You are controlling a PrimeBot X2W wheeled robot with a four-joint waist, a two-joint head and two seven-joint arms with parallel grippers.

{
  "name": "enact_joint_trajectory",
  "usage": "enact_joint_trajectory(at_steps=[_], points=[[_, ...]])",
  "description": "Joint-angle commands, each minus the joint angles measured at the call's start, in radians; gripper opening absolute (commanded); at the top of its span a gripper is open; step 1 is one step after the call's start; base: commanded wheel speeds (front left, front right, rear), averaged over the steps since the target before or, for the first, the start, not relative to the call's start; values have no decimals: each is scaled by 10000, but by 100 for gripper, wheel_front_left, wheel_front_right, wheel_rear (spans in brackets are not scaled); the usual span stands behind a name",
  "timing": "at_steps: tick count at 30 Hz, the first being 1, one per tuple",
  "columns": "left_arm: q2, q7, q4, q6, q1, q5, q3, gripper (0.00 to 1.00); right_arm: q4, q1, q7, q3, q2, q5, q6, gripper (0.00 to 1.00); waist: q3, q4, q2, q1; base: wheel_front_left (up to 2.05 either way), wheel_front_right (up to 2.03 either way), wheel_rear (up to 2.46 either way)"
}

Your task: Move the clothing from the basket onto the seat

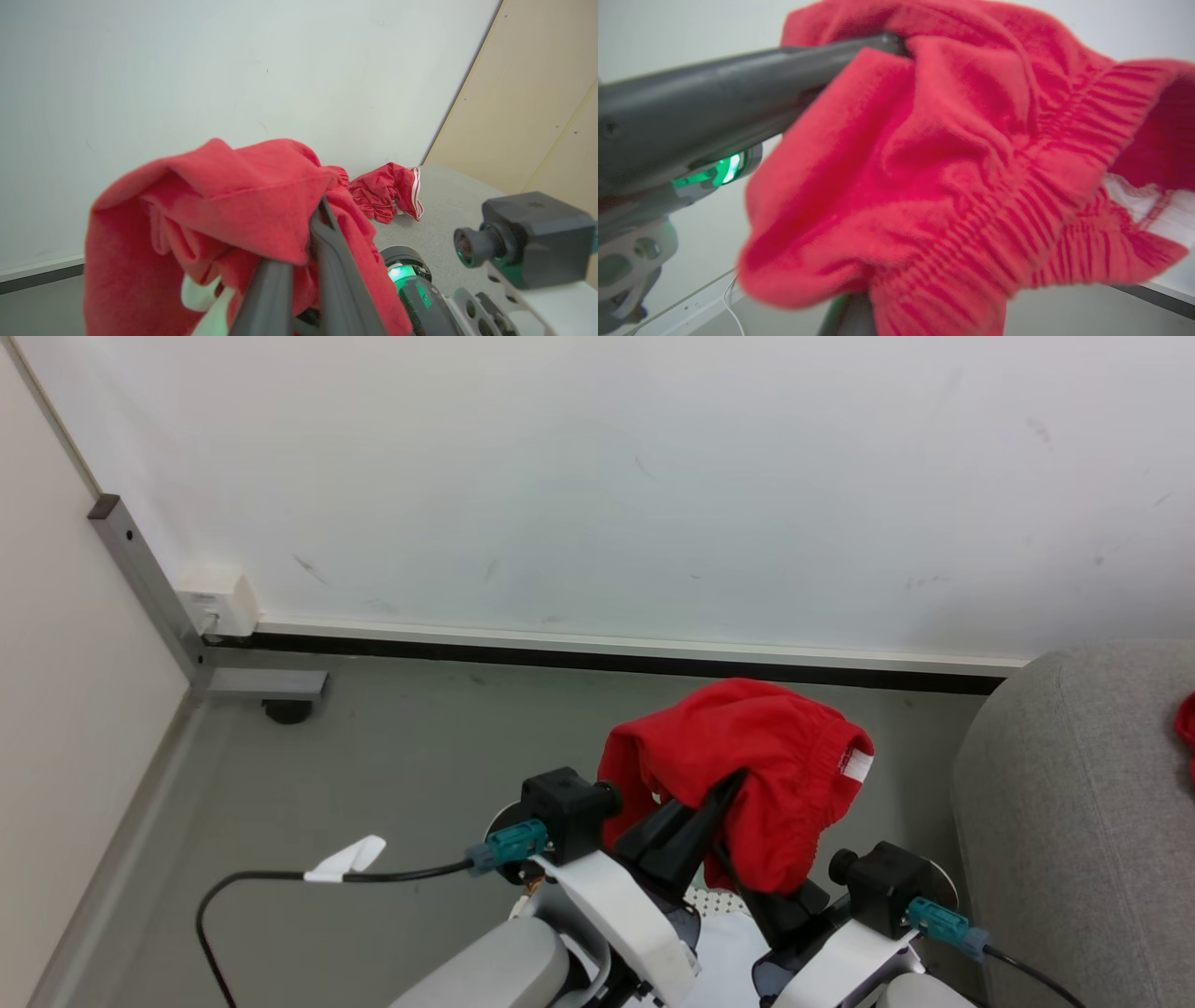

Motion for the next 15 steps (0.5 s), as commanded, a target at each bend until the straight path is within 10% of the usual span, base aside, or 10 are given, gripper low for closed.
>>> enact_joint_trajectory(at_steps=[1,10,13,15], points=[[22,-53,24,26,6,-132,35,0,-10,-143,1,-63,-3,6,-23,0,5,-24,0,0,0,0,0],[73,-127,106,80,8,-173,74,13,-128,-61,1,-284,-28,-109,-23,0,32,-156,0,0,0,0,0],[86,-130,107,111,39,-171,71,41,-171,-3,1,-427,-58,-145,-23,0,49,-251,0,0,0,0,0],[97,-145,87,144,65,-179,90,100,-202,22,1,-550,-103,-170,-23,0,69,-347,0,0,0,0,0]])
